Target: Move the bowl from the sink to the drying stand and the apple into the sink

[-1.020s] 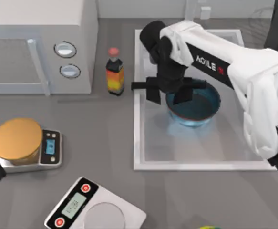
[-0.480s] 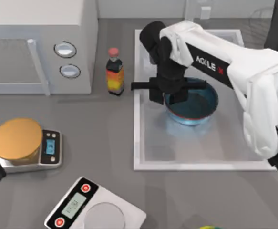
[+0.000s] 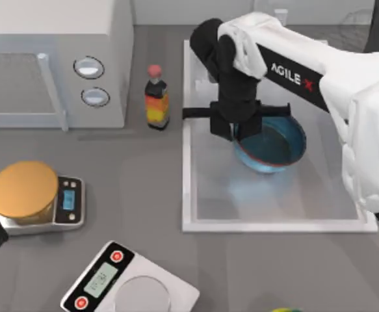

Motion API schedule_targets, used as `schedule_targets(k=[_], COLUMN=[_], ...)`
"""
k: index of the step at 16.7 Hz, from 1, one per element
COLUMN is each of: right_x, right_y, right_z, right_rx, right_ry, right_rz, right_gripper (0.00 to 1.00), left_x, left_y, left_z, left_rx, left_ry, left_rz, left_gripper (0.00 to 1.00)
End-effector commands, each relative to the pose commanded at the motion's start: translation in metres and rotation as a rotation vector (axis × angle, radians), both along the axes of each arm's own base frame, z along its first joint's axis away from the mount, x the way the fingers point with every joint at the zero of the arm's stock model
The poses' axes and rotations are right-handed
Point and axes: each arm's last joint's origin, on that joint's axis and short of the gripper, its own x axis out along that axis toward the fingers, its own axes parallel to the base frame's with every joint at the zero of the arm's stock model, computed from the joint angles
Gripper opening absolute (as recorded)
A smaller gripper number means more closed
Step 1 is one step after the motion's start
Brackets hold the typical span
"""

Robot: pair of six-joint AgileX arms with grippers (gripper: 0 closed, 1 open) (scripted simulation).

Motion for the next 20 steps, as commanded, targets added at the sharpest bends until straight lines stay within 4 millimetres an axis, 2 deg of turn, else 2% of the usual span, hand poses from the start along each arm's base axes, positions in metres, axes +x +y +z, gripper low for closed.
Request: schedule_targets(k=[2,4,8,11,13,15,17,20], right_x=[-0.025,-0.061,-0.15,-0.216,-0.251,-0.274,-0.283,-0.283], right_y=[0.009,0.018,0.02,0.014,0.008,0.004,0.003,0.003], right_z=[0.041,0.091,0.182,0.23,0.25,0.26,0.264,0.264], right_rx=[-0.023,-0.039,-0.051,-0.022,0.007,0.036,0.051,0.051], right_ry=[0.017,0.031,0.032,0.003,-0.015,-0.03,-0.037,-0.037], right_rz=[-0.004,-0.009,-0.023,-0.016,-0.004,0.008,0.013,0.013], right_gripper=[0.0,0.0,0.0,0.0,0.0,0.0,0.0,0.0], left_x=[0.0,0.0,0.0,0.0,0.0,0.0,0.0,0.0], left_y=[0.0,0.0,0.0,0.0,0.0,0.0,0.0,0.0], left_z=[0.0,0.0,0.0,0.0,0.0,0.0,0.0,0.0], left_rx=[0.0,0.0,0.0,0.0,0.0,0.0,0.0,0.0], left_ry=[0.0,0.0,0.0,0.0,0.0,0.0,0.0,0.0], left_rz=[0.0,0.0,0.0,0.0,0.0,0.0,0.0,0.0], left_gripper=[1.0,1.0,1.0,1.0,1.0,1.0,1.0,1.0])
